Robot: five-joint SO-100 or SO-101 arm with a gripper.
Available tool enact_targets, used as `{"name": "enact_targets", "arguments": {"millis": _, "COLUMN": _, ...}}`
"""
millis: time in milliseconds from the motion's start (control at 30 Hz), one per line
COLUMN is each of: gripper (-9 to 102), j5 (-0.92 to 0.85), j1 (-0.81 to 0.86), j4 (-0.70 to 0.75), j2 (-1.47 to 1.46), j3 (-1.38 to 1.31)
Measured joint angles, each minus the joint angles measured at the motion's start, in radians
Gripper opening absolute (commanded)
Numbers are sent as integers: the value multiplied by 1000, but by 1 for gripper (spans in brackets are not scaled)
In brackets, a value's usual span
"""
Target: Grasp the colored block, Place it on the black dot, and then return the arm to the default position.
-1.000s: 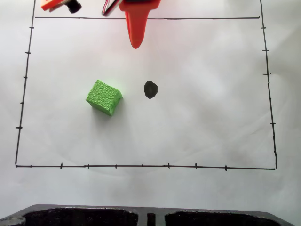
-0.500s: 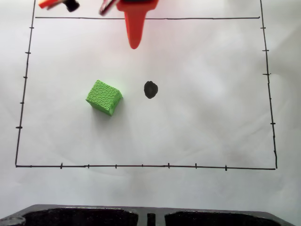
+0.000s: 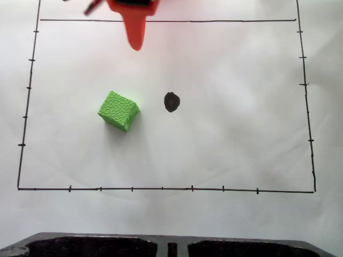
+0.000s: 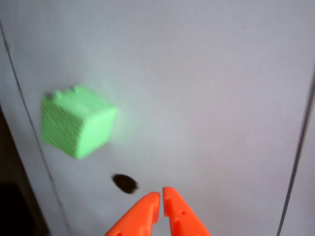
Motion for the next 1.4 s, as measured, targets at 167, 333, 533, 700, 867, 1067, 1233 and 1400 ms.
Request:
{"name": "enact_targets", "arguments": {"millis": 167, "gripper": 1, "j5": 71, "j1": 18, "j4": -15, "j2": -167, "j3": -133}}
{"name": "enact_targets", "arguments": {"millis": 333, "gripper": 3, "j5": 158, "j1": 21, "j4": -14, "j2": -377, "j3": -307}}
{"name": "enact_targets", "arguments": {"millis": 533, "gripper": 11, "j5": 261, "j1": 28, "j4": 11, "j2": -601, "j3": -485}}
{"name": "enact_targets", "arguments": {"millis": 700, "gripper": 21, "j5": 304, "j1": 40, "j4": 11, "j2": -692, "j3": -541}}
{"name": "enact_targets", "arguments": {"millis": 867, "gripper": 29, "j5": 322, "j1": 43, "j4": 11, "j2": -753, "j3": -552}}
{"name": "enact_targets", "arguments": {"millis": 1067, "gripper": 32, "j5": 344, "j1": 49, "j4": 11, "j2": -850, "j3": -606}}
{"name": "enact_targets", "arguments": {"millis": 1233, "gripper": 35, "j5": 368, "j1": 43, "j4": 11, "j2": -943, "j3": -666}}
{"name": "enact_targets", "arguments": {"millis": 1400, "gripper": 36, "j5": 373, "j1": 17, "j4": -6, "j2": -1017, "j3": -678}}
